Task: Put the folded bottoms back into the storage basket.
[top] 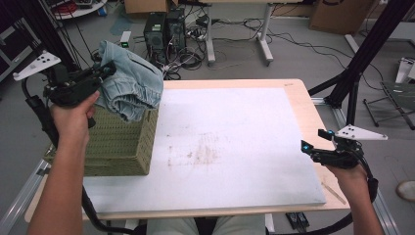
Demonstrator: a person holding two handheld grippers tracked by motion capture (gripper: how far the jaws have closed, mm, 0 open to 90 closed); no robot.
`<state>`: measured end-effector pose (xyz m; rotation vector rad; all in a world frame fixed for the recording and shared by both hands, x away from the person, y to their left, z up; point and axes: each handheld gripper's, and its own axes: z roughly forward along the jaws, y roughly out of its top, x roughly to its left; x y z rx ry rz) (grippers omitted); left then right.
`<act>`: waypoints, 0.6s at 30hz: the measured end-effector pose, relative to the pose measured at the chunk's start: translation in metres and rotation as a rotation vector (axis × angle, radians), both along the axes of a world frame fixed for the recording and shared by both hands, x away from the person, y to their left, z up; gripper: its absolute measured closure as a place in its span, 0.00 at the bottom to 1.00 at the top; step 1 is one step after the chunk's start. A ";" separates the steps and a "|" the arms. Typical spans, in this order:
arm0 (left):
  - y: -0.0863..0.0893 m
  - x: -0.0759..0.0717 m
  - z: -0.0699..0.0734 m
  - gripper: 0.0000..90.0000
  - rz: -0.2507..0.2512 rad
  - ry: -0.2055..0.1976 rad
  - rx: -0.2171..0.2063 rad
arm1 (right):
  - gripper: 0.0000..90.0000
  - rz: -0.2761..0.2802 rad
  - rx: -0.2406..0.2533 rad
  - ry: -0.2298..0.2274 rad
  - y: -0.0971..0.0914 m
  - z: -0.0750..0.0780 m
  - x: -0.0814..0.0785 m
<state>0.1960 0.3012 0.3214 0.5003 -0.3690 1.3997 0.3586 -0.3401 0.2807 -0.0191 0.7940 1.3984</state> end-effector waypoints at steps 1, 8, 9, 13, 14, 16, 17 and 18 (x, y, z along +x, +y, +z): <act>0.003 0.002 0.000 0.86 -0.001 0.004 -0.002 | 0.24 0.001 0.001 0.000 0.000 0.000 0.000; 0.023 0.020 0.003 0.86 -0.036 0.042 -0.042 | 0.24 -0.004 0.000 0.005 0.001 0.000 0.002; 0.028 0.024 0.004 0.86 -0.048 0.053 -0.050 | 0.24 -0.003 0.000 0.010 0.001 0.000 0.002; 0.059 0.050 0.021 0.71 -0.085 0.170 -0.257 | 0.24 -0.007 -0.006 0.011 0.004 0.002 0.002; 0.068 0.055 0.023 0.61 -0.082 0.224 -0.341 | 0.24 -0.006 -0.006 0.011 0.004 0.001 0.002; 0.080 0.061 0.021 0.48 -0.083 0.235 -0.404 | 0.24 -0.009 -0.008 0.011 0.005 0.000 0.002; 0.082 0.061 0.019 0.48 -0.075 0.220 -0.406 | 0.24 -0.013 -0.009 0.009 0.005 0.000 0.003; 0.082 0.061 0.016 0.48 -0.058 0.194 -0.403 | 0.24 -0.013 -0.008 0.012 0.004 0.000 0.003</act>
